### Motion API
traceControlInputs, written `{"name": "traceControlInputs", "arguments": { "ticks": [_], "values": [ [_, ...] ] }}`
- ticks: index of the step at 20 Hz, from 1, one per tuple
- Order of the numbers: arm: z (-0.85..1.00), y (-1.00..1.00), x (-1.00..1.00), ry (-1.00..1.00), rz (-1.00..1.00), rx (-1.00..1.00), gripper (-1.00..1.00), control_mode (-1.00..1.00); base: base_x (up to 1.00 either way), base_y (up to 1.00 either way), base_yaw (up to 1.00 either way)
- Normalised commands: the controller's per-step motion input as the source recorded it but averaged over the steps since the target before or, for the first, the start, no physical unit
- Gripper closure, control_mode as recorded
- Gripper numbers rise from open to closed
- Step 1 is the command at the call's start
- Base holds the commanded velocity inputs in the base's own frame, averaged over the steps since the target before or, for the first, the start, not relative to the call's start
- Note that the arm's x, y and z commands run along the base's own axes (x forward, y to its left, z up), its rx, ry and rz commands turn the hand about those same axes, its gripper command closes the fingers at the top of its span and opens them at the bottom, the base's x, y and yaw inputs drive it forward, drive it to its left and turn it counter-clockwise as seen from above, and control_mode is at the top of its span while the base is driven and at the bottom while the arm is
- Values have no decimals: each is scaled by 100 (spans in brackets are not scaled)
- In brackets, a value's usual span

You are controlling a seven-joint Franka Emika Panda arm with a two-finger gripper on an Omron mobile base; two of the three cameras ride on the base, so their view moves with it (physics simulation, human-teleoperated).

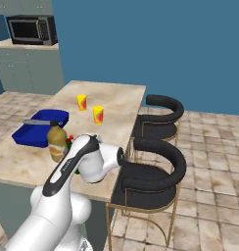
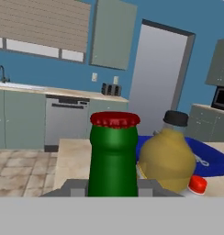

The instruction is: Place the drinks on the dining counter in a tight cluster.

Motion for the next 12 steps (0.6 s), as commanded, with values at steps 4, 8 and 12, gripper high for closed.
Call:
{"name": "traceControlInputs", "arguments": {
  "ticks": [4,8,12],
  "values": [
    [0,0,0,0,0,0,100,100,0,-1,0],
    [0,0,0,0,0,0,100,100,0,0,0],
    [0,0,0,0,0,0,100,100,0,0,0]
  ]
}}
